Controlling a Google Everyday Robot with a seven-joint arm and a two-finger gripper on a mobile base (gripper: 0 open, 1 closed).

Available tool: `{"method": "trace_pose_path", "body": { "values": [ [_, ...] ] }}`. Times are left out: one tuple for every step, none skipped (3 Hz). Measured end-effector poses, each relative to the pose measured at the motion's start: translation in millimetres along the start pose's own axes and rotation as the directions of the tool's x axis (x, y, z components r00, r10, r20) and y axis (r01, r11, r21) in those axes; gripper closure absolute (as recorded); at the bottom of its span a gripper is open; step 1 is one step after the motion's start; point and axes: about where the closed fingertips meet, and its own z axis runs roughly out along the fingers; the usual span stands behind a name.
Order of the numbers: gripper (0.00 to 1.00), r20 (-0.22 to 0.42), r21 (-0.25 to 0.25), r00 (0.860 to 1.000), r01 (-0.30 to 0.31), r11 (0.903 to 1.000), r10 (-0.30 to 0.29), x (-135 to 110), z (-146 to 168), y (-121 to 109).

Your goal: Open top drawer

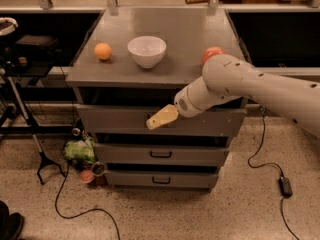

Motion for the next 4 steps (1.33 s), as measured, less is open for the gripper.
{"method": "trace_pose_path", "body": {
  "values": [
    [0.00, 0.043, 0.041, 0.999, 0.014, 0.9991, -0.016, -1.2, -11.3, 6.3],
    [0.00, 0.076, 0.067, 0.996, 0.051, 0.9965, -0.056, -6.2, -17.8, 10.6],
    [0.00, 0.071, 0.029, 0.991, 0.108, 0.9938, -0.110, -15.0, -3.0, 10.9],
    [0.00, 0.049, -0.010, 0.988, 0.146, 0.9893, -0.145, -20.4, 11.3, 9.3]
  ]
}}
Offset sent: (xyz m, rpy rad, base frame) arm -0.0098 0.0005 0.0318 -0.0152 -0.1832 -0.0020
